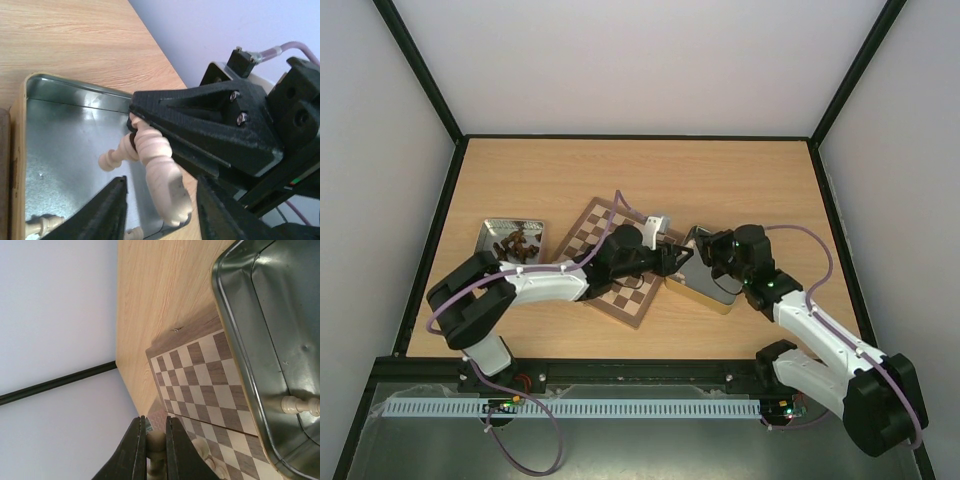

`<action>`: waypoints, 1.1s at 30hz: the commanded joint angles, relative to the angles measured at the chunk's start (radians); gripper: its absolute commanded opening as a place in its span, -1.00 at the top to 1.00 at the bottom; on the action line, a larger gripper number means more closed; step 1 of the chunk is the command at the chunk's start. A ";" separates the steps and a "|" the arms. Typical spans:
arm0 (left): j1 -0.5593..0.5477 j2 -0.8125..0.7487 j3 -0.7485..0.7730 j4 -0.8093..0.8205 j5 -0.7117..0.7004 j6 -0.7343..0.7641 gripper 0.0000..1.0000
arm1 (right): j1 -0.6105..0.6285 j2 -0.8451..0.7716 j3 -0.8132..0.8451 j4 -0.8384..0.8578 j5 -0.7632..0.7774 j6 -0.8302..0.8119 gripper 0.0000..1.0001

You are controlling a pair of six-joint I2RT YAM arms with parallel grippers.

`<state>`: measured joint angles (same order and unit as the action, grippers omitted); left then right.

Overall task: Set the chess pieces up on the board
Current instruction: Pick up the chess piece from the storage box, then place the chess piece on the chessboard.

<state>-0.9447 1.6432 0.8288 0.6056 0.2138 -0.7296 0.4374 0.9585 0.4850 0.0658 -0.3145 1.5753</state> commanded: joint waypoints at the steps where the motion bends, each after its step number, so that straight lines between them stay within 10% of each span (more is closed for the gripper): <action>1: -0.006 0.025 0.047 0.046 0.028 0.027 0.25 | -0.007 -0.025 -0.021 0.026 -0.022 0.020 0.97; 19: -0.008 0.035 0.103 -0.080 0.026 0.051 0.95 | -0.008 -0.084 0.028 -0.188 0.234 -0.191 0.97; 33: 0.131 -0.170 0.302 -1.157 -0.165 0.328 0.95 | -0.009 -0.065 0.002 -0.233 0.454 -0.412 0.97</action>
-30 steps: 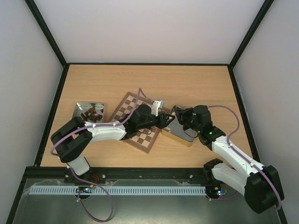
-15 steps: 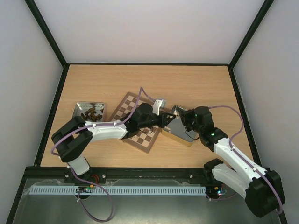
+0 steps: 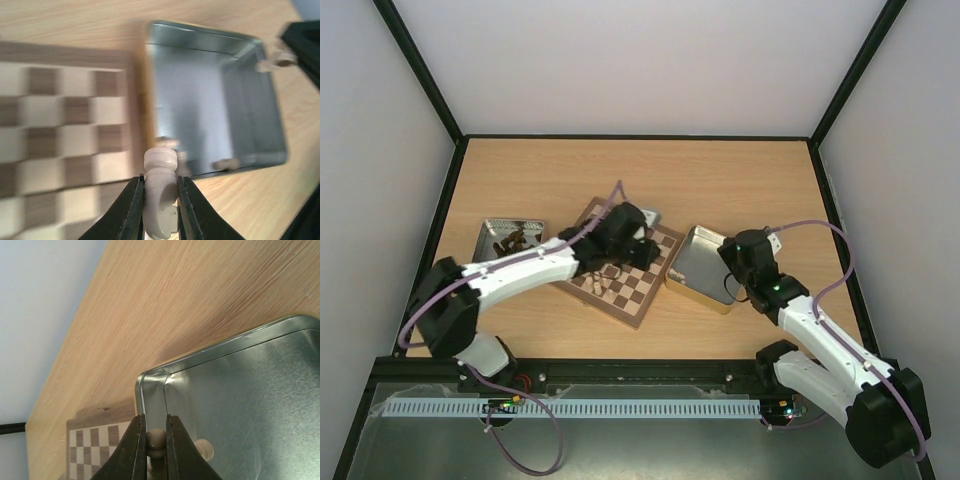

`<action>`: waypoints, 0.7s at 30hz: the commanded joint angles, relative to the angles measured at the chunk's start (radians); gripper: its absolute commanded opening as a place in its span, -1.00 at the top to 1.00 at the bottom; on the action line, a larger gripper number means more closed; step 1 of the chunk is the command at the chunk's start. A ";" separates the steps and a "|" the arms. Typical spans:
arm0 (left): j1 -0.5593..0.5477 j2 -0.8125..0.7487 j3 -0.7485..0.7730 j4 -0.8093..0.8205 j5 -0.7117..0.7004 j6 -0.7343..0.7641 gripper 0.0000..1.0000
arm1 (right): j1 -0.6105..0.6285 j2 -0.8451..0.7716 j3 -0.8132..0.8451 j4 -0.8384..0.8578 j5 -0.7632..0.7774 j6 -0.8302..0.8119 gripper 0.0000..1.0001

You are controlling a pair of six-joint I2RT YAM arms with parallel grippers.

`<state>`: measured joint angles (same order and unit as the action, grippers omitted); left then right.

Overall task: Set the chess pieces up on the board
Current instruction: Place the chess piece on the chessboard.

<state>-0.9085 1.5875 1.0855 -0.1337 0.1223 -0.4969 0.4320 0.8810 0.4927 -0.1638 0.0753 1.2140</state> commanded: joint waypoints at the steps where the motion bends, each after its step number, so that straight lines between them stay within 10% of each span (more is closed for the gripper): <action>1: 0.126 -0.140 0.051 -0.482 -0.069 0.106 0.95 | -0.003 0.017 -0.011 0.005 0.063 -0.051 0.97; 7: 0.287 -0.193 0.085 -0.769 -0.044 0.195 0.93 | -0.003 0.047 -0.034 0.049 0.062 -0.061 0.96; 21: 0.309 0.210 0.358 -0.850 -0.006 0.243 0.73 | -0.003 0.015 -0.077 0.099 0.044 -0.057 0.96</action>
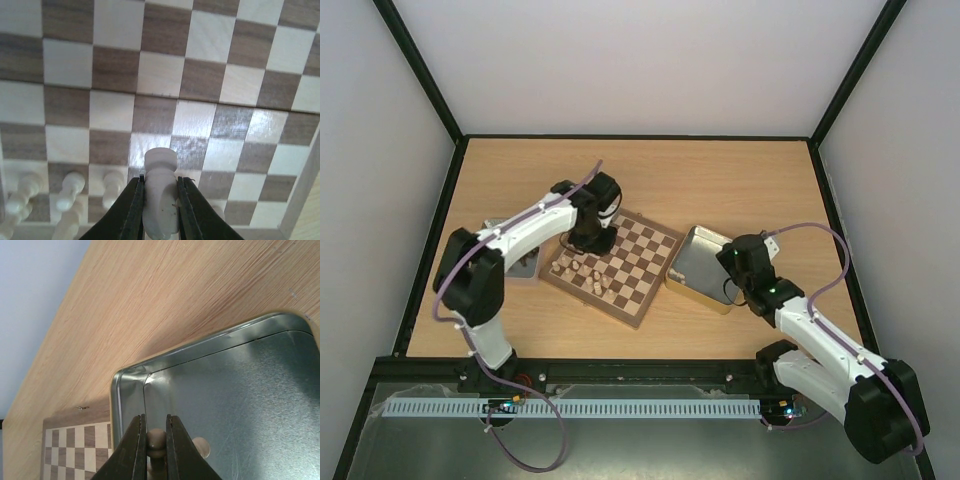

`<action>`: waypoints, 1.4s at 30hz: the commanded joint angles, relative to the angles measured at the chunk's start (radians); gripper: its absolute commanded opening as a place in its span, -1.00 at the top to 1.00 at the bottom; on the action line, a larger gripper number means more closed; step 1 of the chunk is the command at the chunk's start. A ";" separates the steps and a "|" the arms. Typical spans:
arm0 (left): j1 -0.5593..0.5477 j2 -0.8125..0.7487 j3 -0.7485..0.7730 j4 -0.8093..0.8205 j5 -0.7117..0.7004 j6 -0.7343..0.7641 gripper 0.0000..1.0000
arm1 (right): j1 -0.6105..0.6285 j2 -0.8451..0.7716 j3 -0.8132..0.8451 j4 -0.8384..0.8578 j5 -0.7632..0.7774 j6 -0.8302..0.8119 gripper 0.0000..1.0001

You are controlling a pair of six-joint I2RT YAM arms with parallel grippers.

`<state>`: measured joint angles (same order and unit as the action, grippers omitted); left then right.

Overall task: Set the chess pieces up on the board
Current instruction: Place the chess piece on the chessboard, then pick up the chess piece from the chessboard.

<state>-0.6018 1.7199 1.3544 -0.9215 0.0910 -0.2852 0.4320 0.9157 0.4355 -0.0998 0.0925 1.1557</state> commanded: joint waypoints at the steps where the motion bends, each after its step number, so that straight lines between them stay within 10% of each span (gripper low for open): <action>1: 0.002 0.115 0.112 -0.069 0.029 0.036 0.72 | -0.003 -0.019 -0.020 0.036 0.027 0.000 0.96; 29: 0.003 0.209 0.138 -0.046 0.049 0.038 0.33 | -0.003 -0.014 -0.053 0.076 0.006 -0.001 0.95; 42: 0.003 0.165 0.114 -0.024 0.013 0.025 0.74 | -0.003 -0.024 -0.058 0.073 0.002 0.003 0.95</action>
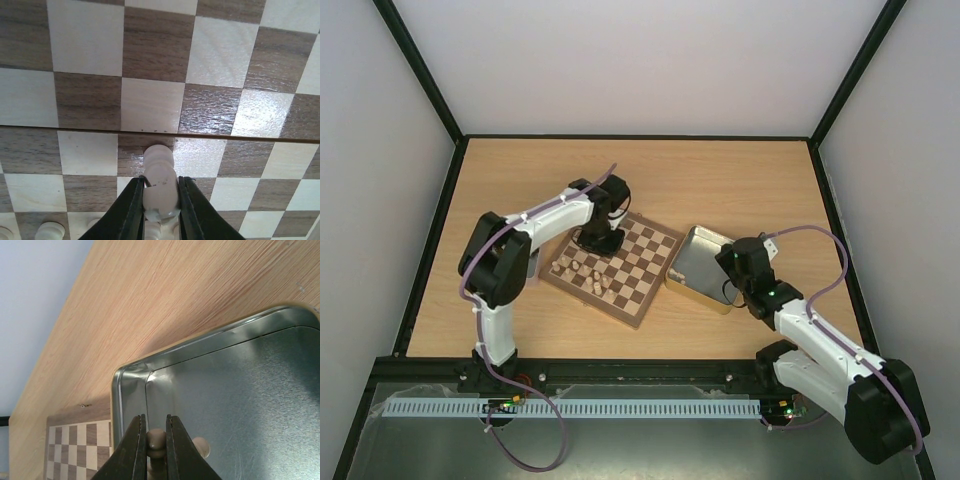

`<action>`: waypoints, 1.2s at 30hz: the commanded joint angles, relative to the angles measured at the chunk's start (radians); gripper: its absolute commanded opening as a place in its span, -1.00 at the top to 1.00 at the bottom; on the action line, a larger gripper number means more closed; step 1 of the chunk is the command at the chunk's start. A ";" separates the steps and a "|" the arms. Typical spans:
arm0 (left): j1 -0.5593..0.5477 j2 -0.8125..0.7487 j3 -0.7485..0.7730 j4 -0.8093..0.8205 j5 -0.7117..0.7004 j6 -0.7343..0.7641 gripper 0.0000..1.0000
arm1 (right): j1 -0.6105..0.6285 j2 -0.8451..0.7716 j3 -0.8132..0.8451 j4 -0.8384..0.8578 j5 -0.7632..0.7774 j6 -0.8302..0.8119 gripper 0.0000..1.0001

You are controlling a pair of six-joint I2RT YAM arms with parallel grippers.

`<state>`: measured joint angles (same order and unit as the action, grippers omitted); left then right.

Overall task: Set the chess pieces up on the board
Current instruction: Pick up the chess piece from the chessboard, then place the chess piece on the chessboard.

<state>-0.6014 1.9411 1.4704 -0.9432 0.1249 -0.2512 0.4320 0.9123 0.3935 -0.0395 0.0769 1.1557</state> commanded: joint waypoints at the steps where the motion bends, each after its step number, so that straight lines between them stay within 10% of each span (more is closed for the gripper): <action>1: 0.003 -0.065 0.000 -0.005 -0.025 -0.011 0.74 | -0.003 -0.021 -0.016 0.013 0.017 0.003 0.95; 18: 0.003 -0.451 -0.325 -0.103 -0.074 -0.152 0.71 | -0.004 -0.025 -0.026 0.010 0.008 -0.004 0.95; 36: 0.019 -0.385 -0.454 0.066 -0.086 -0.173 0.71 | -0.003 -0.029 -0.018 -0.003 0.013 -0.008 0.95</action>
<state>-0.5903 1.5345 1.0325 -0.9104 0.0586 -0.4122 0.4320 0.8974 0.3771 -0.0399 0.0631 1.1553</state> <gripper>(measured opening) 0.172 0.057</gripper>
